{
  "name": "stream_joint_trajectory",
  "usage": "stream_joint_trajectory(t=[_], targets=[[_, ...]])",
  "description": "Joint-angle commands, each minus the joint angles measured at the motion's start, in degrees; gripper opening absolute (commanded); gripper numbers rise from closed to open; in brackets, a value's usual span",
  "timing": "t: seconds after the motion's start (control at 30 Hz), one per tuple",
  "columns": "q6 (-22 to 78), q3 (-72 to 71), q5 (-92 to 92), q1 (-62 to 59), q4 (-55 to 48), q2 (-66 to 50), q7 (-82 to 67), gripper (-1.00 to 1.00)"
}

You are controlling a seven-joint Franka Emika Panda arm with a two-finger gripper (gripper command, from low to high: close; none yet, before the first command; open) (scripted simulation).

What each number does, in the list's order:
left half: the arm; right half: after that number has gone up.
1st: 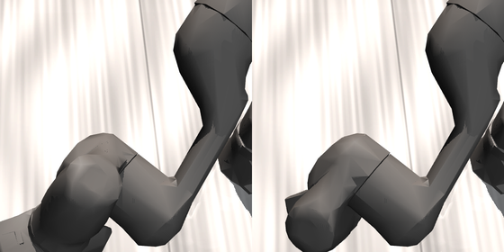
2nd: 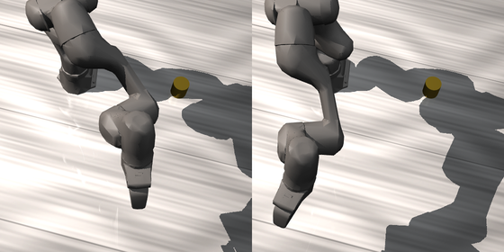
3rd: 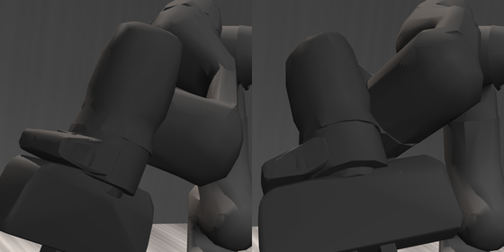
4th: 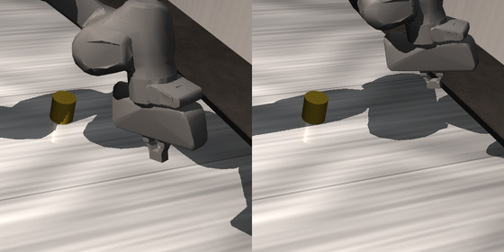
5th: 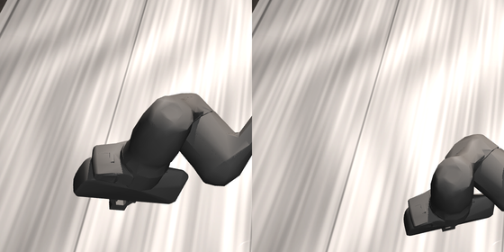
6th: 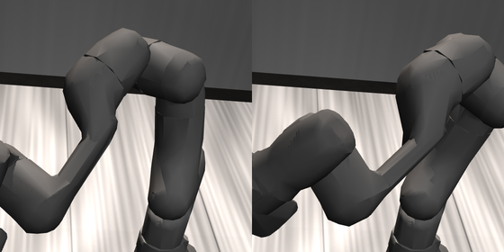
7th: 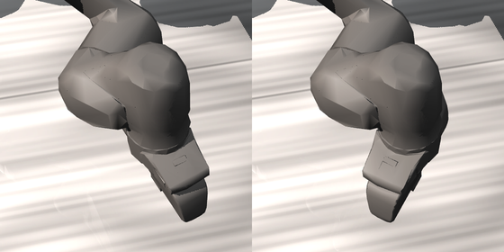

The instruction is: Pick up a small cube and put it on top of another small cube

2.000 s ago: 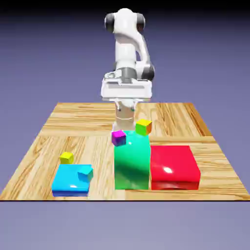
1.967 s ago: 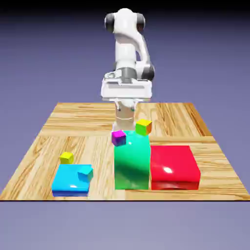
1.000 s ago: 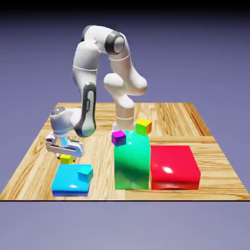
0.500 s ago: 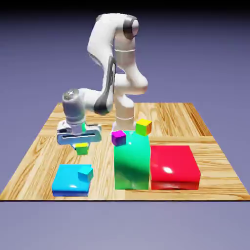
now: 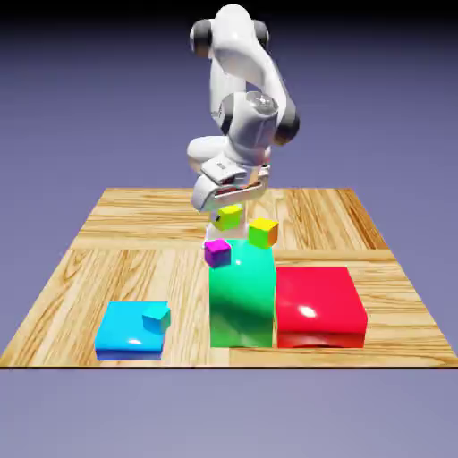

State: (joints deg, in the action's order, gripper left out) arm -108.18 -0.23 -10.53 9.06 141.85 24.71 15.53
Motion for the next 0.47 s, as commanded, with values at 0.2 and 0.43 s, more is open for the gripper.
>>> stream_joint_trajectory(t=[0.2,0.43], targets=[[-1.69,3.64,6.19,9.98,3.36,6.96,-0.84,-1.00],[-7.97,3.94,5.88,9.82,7.98,5.30,-0.72,1.00]])
